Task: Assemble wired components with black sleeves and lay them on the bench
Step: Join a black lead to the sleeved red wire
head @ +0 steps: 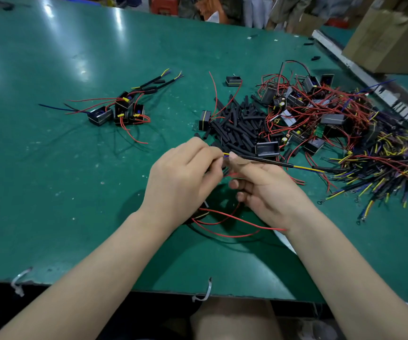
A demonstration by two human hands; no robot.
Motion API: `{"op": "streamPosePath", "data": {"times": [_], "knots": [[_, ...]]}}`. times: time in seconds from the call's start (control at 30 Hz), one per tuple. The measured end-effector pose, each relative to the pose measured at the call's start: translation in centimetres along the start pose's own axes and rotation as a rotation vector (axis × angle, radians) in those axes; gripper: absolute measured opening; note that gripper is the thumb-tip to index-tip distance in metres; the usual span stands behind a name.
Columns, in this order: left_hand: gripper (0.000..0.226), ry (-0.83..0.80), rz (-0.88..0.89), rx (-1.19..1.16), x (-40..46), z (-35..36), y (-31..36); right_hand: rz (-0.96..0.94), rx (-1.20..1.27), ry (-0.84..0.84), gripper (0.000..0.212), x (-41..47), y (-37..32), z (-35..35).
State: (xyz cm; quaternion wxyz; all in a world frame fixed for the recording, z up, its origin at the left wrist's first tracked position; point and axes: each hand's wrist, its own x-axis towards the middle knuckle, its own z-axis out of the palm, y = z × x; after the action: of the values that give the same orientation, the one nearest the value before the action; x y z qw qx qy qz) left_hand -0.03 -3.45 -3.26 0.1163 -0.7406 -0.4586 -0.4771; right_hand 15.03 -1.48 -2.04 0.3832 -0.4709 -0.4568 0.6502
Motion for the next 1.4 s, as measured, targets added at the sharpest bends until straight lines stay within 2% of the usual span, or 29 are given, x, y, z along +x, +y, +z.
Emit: {"op": "streamPosePath", "data": {"times": [0.07, 0.13, 0.2, 0.3, 0.47, 0.57, 0.73, 0.8, 0.97, 1.1, 1.23, 1.4], "knots": [[0.014, -0.022, 0.036, 0.016, 0.1, 0.0, 0.1, 0.034, -0.027, 0.022, 0.026, 0.1, 0.0, -0.1], [0.015, -0.051, 0.073, 0.026, 0.1, 0.0, 0.1, 0.074, -0.014, 0.016, 0.024, 0.1, -0.1, -0.2], [0.016, -0.08, 0.104, 0.032, 0.1, 0.0, 0.2, 0.128, 0.044, 0.0, 0.017, 0.1, -0.1, -0.4], [0.016, -0.092, 0.111, 0.04, 0.0, 0.1, 0.2, 0.205, 0.171, -0.021, 0.018, 0.1, 0.1, -0.6], [0.016, -0.047, -0.006, 0.004, -0.1, 0.6, 0.6, 0.215, 0.332, 0.007, 0.015, 0.1, 0.4, 0.0], [0.011, -0.031, -0.098, -0.025, 0.0, 0.9, 0.9, 0.185, 0.422, 0.05, 0.026, 0.1, 0.5, 0.6], [0.01, 0.015, -0.197, -0.009, 0.0, 1.4, 1.2, 0.129, 0.486, 0.067, 0.023, 0.1, 0.9, 1.4], [0.01, 0.012, -0.254, -0.035, 0.1, 1.4, 1.5, 0.107, 0.508, 0.055, 0.029, 0.1, 1.0, 1.6], [0.01, -0.052, -0.389, -0.16, 0.3, 1.3, 1.8, 0.11, 0.539, -0.059, 0.019, 0.1, 1.1, 1.7], [0.007, -0.06, -0.42, -0.224, 0.4, 1.0, 1.4, 0.134, 0.549, -0.109, 0.014, 0.1, 1.0, 1.6], [0.005, -0.086, -0.383, -0.23, 0.2, 0.9, 1.4, 0.165, 0.549, -0.105, 0.026, 0.2, 0.7, 1.6], [0.004, -0.074, -0.418, -0.226, 0.2, 1.0, 1.2, 0.156, 0.504, -0.063, 0.011, 0.4, 0.7, 1.3]]}}
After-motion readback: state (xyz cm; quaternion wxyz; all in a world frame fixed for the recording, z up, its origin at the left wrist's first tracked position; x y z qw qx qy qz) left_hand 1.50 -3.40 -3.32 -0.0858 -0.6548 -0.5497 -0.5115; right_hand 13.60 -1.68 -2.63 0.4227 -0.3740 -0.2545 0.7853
